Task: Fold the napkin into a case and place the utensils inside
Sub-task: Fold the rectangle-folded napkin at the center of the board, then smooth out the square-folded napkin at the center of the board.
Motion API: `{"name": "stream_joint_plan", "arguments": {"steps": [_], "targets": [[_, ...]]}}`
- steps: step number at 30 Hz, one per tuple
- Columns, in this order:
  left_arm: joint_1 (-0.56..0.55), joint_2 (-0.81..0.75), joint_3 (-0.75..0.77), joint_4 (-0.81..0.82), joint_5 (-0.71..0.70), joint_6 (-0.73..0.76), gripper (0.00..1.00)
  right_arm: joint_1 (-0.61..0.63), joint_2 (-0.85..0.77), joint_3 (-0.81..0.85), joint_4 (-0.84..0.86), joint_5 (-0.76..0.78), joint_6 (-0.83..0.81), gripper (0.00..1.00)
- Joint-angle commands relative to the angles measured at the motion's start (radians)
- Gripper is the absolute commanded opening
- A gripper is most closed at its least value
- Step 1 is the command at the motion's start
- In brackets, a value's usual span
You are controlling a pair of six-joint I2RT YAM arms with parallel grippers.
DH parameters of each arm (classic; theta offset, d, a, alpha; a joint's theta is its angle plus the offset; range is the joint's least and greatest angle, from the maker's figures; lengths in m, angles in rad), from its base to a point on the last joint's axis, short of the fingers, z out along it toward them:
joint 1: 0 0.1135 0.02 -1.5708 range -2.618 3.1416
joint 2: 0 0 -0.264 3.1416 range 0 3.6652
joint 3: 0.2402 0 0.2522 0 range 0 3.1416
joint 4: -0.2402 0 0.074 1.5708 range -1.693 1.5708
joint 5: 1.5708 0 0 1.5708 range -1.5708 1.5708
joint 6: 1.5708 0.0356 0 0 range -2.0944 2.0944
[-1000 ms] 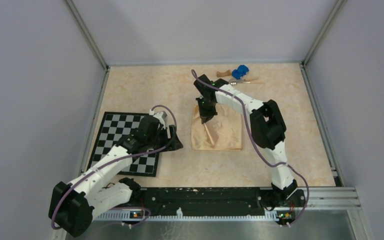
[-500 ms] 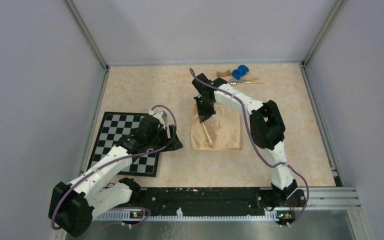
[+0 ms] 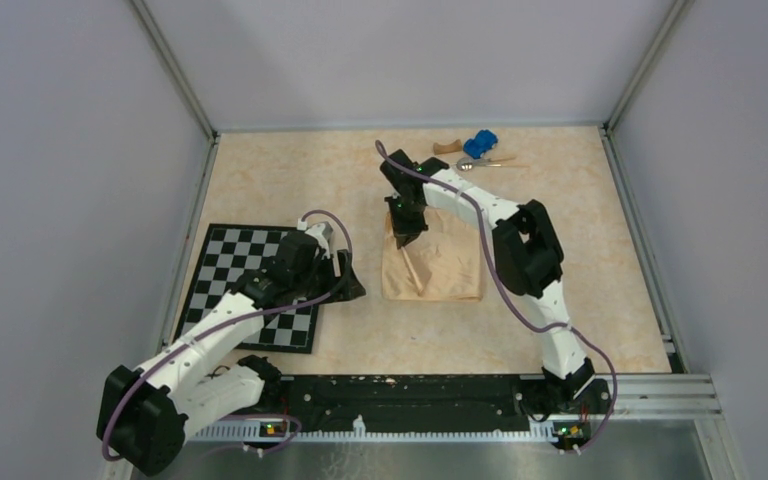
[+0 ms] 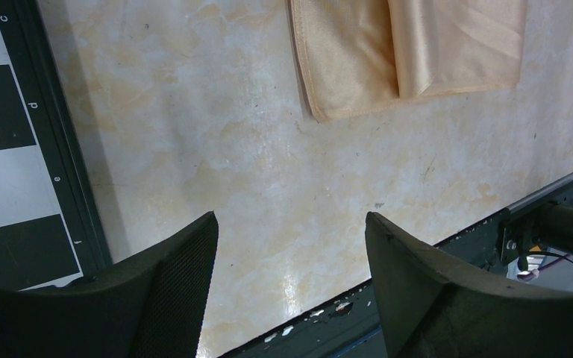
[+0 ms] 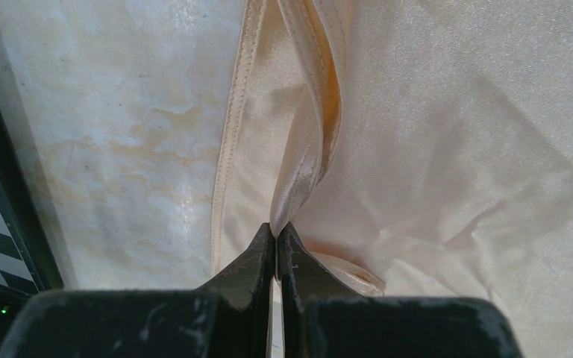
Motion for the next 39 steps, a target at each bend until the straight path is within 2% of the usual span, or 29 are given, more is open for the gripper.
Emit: {"name": "stream_joint_plan", "arguments": {"steps": [1, 3, 4, 5, 7, 10, 12, 13, 16, 18, 21, 23, 25, 26, 29, 31, 35, 39], "targets": [[0.006, -0.026, -0.012, 0.017, -0.012, 0.008, 0.77, 0.014, 0.019, 0.057, 0.005, -0.009, 0.01, 0.0], [0.007, -0.028, -0.013, 0.016, -0.013, 0.009, 0.77, 0.014, 0.021, 0.057, 0.014, -0.034, 0.004, 0.0], [0.008, -0.028, -0.013, 0.016, -0.014, 0.01, 0.77, 0.014, 0.02, 0.052, 0.024, -0.057, -0.002, 0.09], [0.008, -0.03, -0.014, 0.017, -0.012, 0.01, 0.77, 0.014, 0.012, 0.045, 0.038, -0.08, -0.011, 0.24], [0.011, -0.031, -0.017, 0.016, -0.015, 0.015, 0.78, 0.013, -0.027, 0.021, 0.073, -0.117, -0.025, 0.43], [0.013, -0.034, -0.012, 0.012, -0.016, 0.023, 0.78, 0.001, -0.148, -0.064, 0.154, -0.194, -0.032, 0.55], [0.013, -0.034, -0.008, 0.02, -0.015, 0.023, 0.78, -0.029, -0.261, -0.164, 0.249, -0.284, -0.015, 0.67], [0.013, -0.032, -0.009, 0.037, -0.01, 0.024, 0.79, -0.045, -0.312, -0.216, 0.289, -0.307, -0.003, 0.68], [0.014, 0.007, -0.006, 0.103, 0.049, 0.032, 0.82, -0.112, -0.451, -0.407, 0.364, -0.323, 0.0, 0.68], [0.013, 0.066, 0.006, 0.164, 0.142, 0.059, 0.85, -0.173, -0.531, -0.569, 0.434, -0.349, 0.014, 0.65], [0.009, 0.173, 0.069, 0.18, 0.235, 0.053, 0.84, -0.267, -0.626, -0.833, 0.641, -0.483, 0.093, 0.55], [0.007, 0.216, 0.077, 0.233, 0.249, 0.04, 0.84, -0.282, -0.635, -0.929, 0.765, -0.551, 0.122, 0.55], [0.006, 0.26, 0.075, 0.284, 0.24, 0.034, 0.84, -0.278, -0.617, -0.957, 0.809, -0.573, 0.113, 0.57], [0.006, 0.292, 0.081, 0.292, 0.23, 0.033, 0.81, -0.279, -0.608, -0.972, 0.833, -0.572, 0.119, 0.58], [0.007, 0.383, 0.086, 0.334, 0.22, 0.031, 0.65, -0.278, -0.557, -0.965, 0.849, -0.568, 0.114, 0.48], [0.007, 0.428, 0.08, 0.361, 0.205, 0.021, 0.63, -0.274, -0.528, -0.97, 0.882, -0.588, 0.12, 0.43], [0.008, 0.483, 0.072, 0.407, 0.194, 0.008, 0.57, -0.267, -0.48, -0.981, 0.947, -0.612, 0.141, 0.42], [0.006, 0.542, 0.07, 0.448, 0.195, -0.005, 0.44, -0.253, -0.428, -0.957, 0.954, -0.619, 0.144, 0.35]]}}
